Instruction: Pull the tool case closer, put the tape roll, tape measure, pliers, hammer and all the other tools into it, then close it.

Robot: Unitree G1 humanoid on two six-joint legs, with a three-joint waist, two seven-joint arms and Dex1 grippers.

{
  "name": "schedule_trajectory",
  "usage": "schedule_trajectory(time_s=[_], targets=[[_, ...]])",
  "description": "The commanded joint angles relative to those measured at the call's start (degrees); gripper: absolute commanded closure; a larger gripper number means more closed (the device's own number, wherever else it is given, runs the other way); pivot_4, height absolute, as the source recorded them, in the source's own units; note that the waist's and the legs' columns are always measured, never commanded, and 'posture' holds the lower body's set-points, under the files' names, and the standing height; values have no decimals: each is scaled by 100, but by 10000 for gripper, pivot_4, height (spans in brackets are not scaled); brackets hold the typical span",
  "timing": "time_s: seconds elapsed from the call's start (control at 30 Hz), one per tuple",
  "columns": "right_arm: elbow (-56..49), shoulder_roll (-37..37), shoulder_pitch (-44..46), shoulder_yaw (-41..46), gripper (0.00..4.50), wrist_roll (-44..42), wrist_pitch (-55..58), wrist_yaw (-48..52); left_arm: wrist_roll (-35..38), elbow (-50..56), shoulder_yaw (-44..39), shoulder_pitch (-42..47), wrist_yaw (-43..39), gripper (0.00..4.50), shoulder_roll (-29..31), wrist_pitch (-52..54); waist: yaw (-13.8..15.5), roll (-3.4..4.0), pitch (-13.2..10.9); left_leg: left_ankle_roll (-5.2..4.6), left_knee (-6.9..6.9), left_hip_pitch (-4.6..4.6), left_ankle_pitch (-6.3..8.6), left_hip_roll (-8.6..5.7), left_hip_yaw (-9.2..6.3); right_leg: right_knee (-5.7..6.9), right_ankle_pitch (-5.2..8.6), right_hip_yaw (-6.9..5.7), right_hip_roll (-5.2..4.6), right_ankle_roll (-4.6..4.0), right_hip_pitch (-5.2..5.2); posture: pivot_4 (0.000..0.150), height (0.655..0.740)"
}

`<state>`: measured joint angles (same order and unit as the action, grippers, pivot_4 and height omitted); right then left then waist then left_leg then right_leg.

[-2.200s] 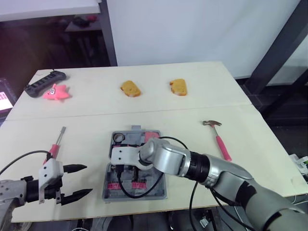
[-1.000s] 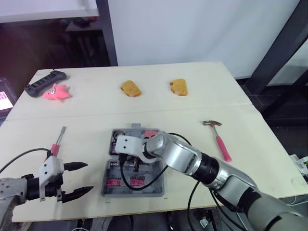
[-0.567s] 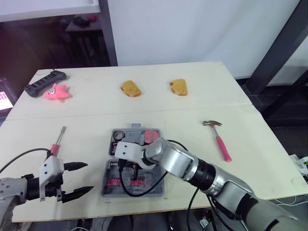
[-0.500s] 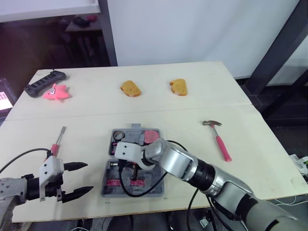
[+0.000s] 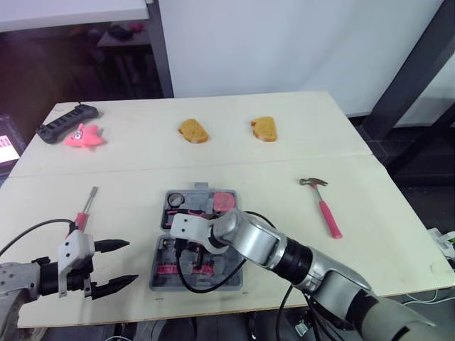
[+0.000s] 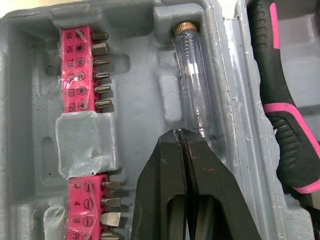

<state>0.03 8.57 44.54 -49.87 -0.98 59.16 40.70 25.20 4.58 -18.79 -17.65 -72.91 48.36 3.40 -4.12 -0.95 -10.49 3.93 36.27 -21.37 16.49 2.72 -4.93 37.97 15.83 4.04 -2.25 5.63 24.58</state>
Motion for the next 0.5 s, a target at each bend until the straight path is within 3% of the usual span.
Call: schedule_trajectory(time_s=[0.03,0.2,0.5], targets=[[-478,31,-12,352,44287,-169,-105,139,36,44,-71,-4,13,0,24,-21,4,0,-1,0,0,-1,0,0,0,0,0,0,0,0,0,1500,7400],[-822,41,66,684,44287,-311,-170,237,21,-8,-64,39,12,0,26,-42,-3,-1,-1,0,0,0,0,0,-1,0,0,0,1,0,1,1500,7400],[-545,5,65,799,44287,-213,-293,78,10,-45,-45,111,20,0,32,-50,-1,-1,-1,0,-1,-1,0,0,-1,-1,0,0,1,0,1,1500,7400]])
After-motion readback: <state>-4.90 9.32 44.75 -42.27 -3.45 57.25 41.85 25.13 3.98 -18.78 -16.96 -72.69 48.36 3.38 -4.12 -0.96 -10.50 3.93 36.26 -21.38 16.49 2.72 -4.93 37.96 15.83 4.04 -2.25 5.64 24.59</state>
